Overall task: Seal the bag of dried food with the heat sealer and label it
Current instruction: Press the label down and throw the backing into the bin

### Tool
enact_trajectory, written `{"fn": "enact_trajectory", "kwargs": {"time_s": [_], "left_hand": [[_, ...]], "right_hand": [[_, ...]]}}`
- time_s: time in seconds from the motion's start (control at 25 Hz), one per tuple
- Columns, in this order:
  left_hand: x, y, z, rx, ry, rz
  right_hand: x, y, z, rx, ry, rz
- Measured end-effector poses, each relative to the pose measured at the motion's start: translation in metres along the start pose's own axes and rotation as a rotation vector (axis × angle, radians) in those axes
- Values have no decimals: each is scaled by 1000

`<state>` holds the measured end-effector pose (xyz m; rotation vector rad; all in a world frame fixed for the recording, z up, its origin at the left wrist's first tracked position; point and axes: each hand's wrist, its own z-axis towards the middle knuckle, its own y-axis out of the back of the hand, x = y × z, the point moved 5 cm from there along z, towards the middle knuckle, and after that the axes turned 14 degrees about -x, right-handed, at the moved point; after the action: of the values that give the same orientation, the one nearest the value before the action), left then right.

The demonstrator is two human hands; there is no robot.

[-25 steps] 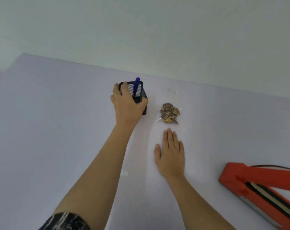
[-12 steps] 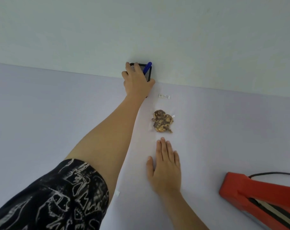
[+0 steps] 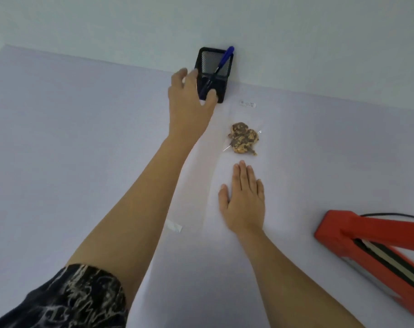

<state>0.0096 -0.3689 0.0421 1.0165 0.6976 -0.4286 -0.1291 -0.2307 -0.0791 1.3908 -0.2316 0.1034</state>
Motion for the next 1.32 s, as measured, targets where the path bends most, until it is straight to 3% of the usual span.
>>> {"fn": "enact_trajectory", "kwargs": {"time_s": [0.2,0.32,0.56,0.76,0.96,1.12,1.32], "left_hand": [[89,66,-139,258,201,188],[110,96,-190,249,326,272],[103,89,-214,165,361,318],[104,86,-213,75,552,235],[100,87,-215,19,592,192],[99,108,-228,-71,821,-15],[110,203,-270,-247,900,-312]], "right_hand": [[1,0,-2,7,11,2],[2,0,-3,7,8,7],[5,-1,-6,-3,19,8],[4,0,-4,-40,23,16],[6,-5,-6,-23,37,-1],[15,1,-6,5,91,-43],[100,37,-92,-73,46,344]]}}
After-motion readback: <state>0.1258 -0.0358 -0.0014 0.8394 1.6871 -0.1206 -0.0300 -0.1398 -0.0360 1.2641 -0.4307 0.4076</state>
